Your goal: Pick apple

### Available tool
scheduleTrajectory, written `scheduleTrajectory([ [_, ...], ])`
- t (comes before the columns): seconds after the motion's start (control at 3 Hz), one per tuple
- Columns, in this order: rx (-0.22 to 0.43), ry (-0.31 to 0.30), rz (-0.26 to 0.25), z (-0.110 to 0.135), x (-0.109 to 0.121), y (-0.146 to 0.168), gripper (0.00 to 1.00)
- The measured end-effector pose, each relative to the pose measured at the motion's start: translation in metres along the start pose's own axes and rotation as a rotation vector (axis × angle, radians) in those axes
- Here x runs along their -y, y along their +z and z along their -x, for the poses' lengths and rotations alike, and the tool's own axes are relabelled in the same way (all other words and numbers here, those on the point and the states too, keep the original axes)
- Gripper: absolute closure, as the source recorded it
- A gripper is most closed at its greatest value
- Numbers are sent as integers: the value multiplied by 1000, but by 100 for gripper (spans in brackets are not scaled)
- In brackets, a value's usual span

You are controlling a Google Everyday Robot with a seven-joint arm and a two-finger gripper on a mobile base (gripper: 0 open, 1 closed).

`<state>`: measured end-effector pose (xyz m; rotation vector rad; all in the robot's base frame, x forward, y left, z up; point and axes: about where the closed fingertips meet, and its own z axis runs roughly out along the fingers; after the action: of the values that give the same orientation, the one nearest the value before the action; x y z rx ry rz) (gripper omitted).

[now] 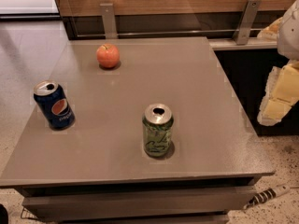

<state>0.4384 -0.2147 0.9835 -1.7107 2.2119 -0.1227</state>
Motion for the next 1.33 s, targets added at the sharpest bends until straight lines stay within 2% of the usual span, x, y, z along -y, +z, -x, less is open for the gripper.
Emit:
scheduleTrajectory([
  [0.33, 0, 0, 0, 0, 0, 0, 0],
  [0.67, 81, 16, -27, 7, 20, 0, 0],
  [1.0, 264, 77, -58, 19, 50, 15, 0],
  [1.33, 593, 162, -94, 68, 88, 33, 0],
])
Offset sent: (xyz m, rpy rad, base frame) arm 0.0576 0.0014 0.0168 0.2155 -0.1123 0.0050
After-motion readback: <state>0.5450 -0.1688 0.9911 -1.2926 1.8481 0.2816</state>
